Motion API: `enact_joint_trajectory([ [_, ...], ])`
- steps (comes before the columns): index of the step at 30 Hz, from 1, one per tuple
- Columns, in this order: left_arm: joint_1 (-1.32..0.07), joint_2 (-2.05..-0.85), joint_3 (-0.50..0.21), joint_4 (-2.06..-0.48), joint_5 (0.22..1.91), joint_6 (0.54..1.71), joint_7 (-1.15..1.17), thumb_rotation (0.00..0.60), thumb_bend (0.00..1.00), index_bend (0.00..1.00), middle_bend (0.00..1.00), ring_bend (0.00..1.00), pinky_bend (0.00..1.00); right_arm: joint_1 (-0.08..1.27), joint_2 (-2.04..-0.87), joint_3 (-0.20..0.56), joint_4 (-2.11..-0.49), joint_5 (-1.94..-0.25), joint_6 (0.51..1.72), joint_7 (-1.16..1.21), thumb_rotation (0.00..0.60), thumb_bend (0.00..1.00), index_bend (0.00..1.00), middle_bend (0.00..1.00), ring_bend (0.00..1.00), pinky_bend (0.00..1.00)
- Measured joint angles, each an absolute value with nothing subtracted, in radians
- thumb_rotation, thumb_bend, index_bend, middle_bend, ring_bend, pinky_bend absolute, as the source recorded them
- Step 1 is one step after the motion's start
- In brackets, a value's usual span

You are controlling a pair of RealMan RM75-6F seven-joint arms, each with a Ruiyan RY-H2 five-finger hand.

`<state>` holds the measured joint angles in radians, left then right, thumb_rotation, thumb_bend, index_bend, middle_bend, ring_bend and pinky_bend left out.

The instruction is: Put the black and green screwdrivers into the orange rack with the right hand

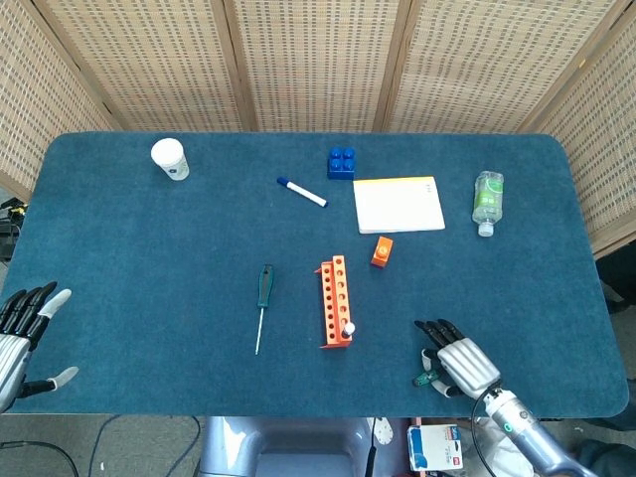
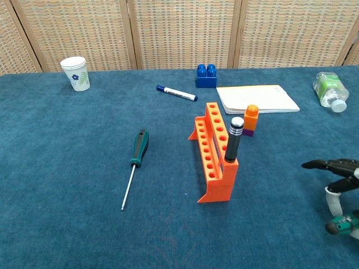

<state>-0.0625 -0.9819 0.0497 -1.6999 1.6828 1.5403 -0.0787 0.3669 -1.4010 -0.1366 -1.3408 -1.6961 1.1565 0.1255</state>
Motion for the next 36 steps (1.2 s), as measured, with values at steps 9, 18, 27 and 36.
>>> enact_joint_trajectory([
  [9, -0.064, -0.976, 0.052, -1.699, 1.687, 1.54, -0.094, 0.6, 0.0, 0.0, 0.0, 0.0, 0.0, 0.408, -1.255, -0.053, -1.537, -1.649, 1.195, 0.311, 0.6, 0.39, 0.61, 0.0, 0.0, 0.0],
  [18, -0.067, -0.97, 0.052, -1.699, 1.684, 1.536, -0.11, 0.6, 0.0, 0.0, 0.0, 0.0, 0.0, 0.489, -1.134, 0.082, -1.683, -1.501, 1.115, 0.576, 0.6, 0.43, 0.61, 0.0, 0.0, 0.0],
  [27, -0.075, -0.956, 0.052, -1.695, 1.68, 1.525, -0.15, 0.6, 0.0, 0.0, 0.0, 0.0, 0.0, 0.635, -1.118, 0.255, -1.718, -1.281, 0.924, 0.823, 0.6, 0.43, 0.61, 0.0, 0.0, 0.0],
  [36, -0.076, -0.959, 0.046, -1.696, 1.665, 1.524, -0.144, 0.6, 0.0, 0.0, 0.0, 0.0, 0.0, 0.737, -1.204, 0.377, -1.72, -1.103, 0.806, 0.834, 0.6, 0.43, 0.61, 0.0, 0.0, 0.0],
])
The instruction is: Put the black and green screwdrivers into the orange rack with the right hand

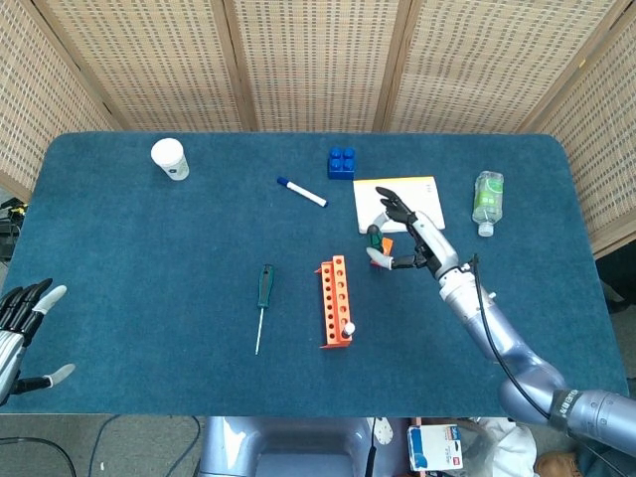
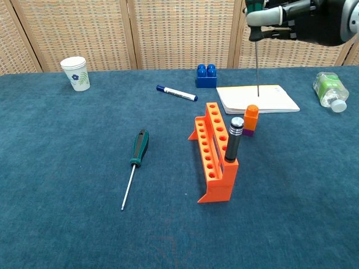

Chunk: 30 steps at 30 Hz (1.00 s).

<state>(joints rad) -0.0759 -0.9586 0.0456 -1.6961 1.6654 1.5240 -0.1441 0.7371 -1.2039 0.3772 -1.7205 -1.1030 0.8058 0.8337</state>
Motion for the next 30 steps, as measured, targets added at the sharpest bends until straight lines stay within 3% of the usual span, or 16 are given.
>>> enact_joint_trajectory([
  [10, -0.075, -0.96, 0.046, -1.699, 1.665, 1.524, -0.137, 0.6, 0.0, 0.0, 0.0, 0.0, 0.0, 0.739, -1.276, 0.403, -1.712, -1.206, 0.775, 0.968, 0.6, 0.43, 0.63, 0.0, 0.0, 0.0],
  [23, -0.077, -0.965, 0.05, -1.705, 1.674, 1.518, -0.117, 0.6, 0.0, 0.0, 0.0, 0.0, 0.0, 0.762, -1.38, 0.339, -1.584, -1.441, 0.805, 1.181, 0.6, 0.43, 0.65, 0.0, 0.0, 0.0],
  [30, -0.077, -0.965, 0.049, -1.703, 1.668, 1.517, -0.121, 0.6, 0.0, 0.0, 0.0, 0.0, 0.0, 0.795, -1.421, 0.301, -1.514, -1.489, 0.823, 1.229, 0.6, 0.43, 0.66, 0.0, 0.0, 0.0],
])
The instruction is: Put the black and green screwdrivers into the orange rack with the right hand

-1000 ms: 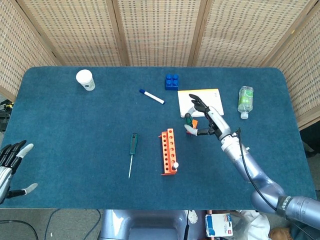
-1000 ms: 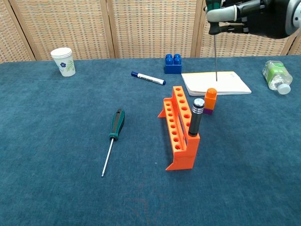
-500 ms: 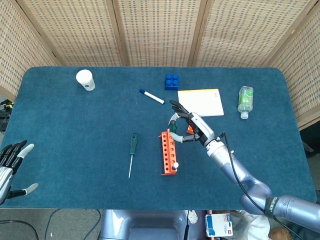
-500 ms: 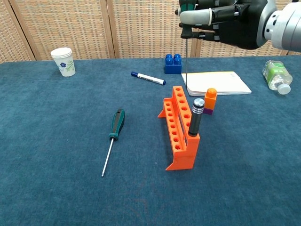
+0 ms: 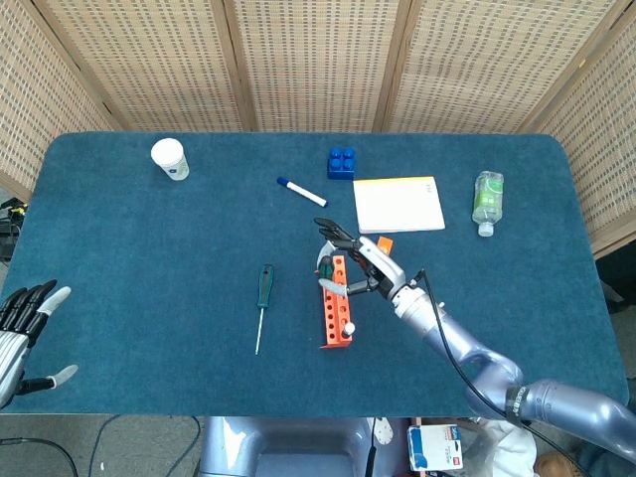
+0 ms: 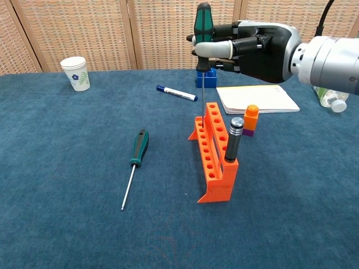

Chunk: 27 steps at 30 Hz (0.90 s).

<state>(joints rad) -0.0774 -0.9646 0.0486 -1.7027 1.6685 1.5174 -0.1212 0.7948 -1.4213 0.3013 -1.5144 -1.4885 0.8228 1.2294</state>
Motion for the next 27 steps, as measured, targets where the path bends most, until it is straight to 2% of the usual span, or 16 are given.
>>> enact_joint_trajectory([
  [27, -0.084, -0.97, 0.05, -1.713, 1.668, 1.503, -0.096, 0.6, 0.0, 0.0, 0.0, 0.0, 0.0, 0.791, -1.415, 0.228, -1.427, -1.508, 0.91, 1.257, 0.6, 0.43, 0.67, 0.01, 0.0, 0.0],
])
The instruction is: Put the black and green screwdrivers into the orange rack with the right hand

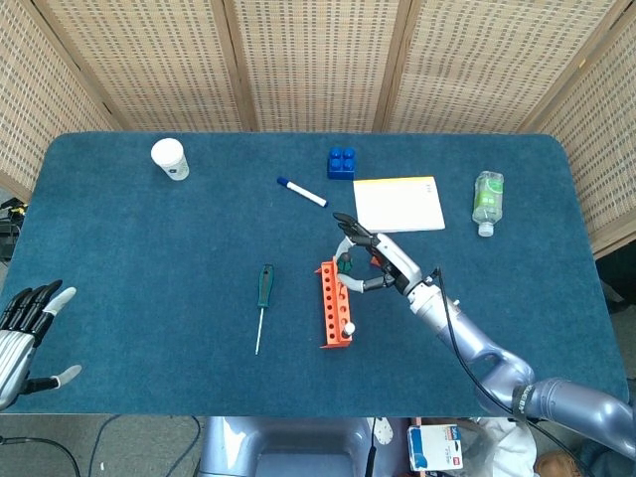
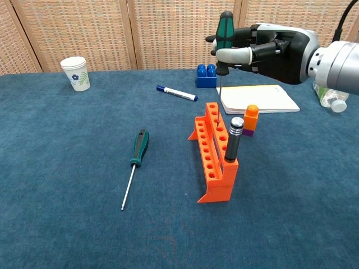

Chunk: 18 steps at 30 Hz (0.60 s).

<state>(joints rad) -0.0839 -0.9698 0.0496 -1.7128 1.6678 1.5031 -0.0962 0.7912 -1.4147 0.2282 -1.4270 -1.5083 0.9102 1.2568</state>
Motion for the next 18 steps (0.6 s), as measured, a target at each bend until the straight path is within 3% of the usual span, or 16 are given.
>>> enact_joint_trajectory([
  [18, -0.088, -0.972, 0.051, -1.713, 1.667, 1.496, -0.09, 0.6, 0.0, 0.0, 0.0, 0.0, 0.0, 0.797, -1.411, 0.193, -1.409, -1.512, 0.925, 1.273, 0.6, 0.43, 0.67, 0.01, 0.0, 0.0],
])
